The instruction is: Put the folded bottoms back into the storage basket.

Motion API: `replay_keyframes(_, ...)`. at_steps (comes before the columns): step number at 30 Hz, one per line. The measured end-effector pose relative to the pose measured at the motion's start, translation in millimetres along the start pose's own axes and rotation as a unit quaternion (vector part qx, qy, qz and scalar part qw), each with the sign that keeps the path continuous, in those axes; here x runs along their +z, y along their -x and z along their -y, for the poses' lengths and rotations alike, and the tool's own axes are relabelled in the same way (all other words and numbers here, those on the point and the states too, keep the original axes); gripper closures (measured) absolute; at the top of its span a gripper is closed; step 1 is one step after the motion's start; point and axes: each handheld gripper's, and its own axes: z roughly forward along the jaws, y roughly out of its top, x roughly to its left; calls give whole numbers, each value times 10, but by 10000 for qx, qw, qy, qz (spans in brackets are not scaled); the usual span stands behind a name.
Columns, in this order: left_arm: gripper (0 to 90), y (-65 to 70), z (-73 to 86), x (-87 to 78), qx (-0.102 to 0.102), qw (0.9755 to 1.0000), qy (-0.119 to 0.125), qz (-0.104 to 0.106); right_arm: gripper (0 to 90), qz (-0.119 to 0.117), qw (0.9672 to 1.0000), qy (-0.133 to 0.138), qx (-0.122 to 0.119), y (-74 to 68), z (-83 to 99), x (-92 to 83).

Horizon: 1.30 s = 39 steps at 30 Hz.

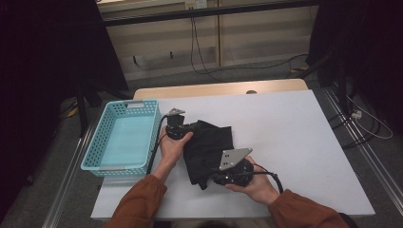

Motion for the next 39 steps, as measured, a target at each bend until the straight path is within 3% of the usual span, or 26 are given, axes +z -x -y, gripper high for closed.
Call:
replay_keyframes(8,838,47,-207,-105,119,9997,174,-109,814,40,9999,138,8,8,-43,-25)
replay_keyframes(12,838,93,-264,-85,96,9996,264,-70,814,99,9997,215,35,24,-53,-50)
replay_keyframes(19,838,152,-325,-60,244,9991,339,-74,814,143,9993,327,68,49,-82,-81)
replay_keyframes(39,838,116,-574,-243,342,9979,533,-148,815,194,9977,639,144,132,-256,-102)
